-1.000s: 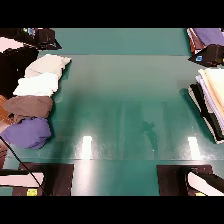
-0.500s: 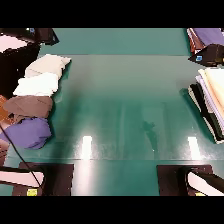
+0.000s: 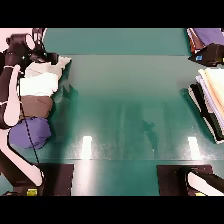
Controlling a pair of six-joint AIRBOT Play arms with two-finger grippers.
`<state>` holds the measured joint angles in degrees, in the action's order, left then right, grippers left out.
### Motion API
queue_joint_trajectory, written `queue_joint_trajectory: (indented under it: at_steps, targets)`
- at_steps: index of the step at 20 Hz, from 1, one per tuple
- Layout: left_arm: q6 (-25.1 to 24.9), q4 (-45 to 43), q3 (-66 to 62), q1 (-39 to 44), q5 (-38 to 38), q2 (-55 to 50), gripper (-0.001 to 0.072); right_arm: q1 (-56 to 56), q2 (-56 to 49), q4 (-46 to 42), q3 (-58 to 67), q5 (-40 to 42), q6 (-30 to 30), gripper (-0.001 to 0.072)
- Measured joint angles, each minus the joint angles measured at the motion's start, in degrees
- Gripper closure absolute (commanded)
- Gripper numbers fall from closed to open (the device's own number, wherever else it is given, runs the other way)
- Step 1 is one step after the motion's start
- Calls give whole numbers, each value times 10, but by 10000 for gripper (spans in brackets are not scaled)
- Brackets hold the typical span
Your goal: Fold the shirts.
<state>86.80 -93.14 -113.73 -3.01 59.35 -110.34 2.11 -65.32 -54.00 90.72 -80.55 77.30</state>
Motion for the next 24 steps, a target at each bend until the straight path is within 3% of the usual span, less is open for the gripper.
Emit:
queue_joint_trajectory:
  at_steps: [4, 5, 7, 14, 18, 24]
  targets:
    - [3, -5, 0, -12, -23, -31, 155, 0, 0, 0, 0, 0, 0, 693]
    - [3, -5, 0, -13, -28, -35, 276, 1, 0, 0, 0, 0, 0, 693]
    - [4, -5, 0, -15, -33, -40, 684, 1, 0, 0, 0, 0, 0, 693]
    - [3, 10, -25, -16, 5, 3, 682, 1, 2, 0, 0, 19, 0, 693]
    - [3, 24, -32, -2, 42, 134, 681, 1, 15, 0, 7, 79, -1, 693]
    - [8, 35, -30, 75, 177, 361, 682, 0, 23, -1, 83, 118, -32, 693]
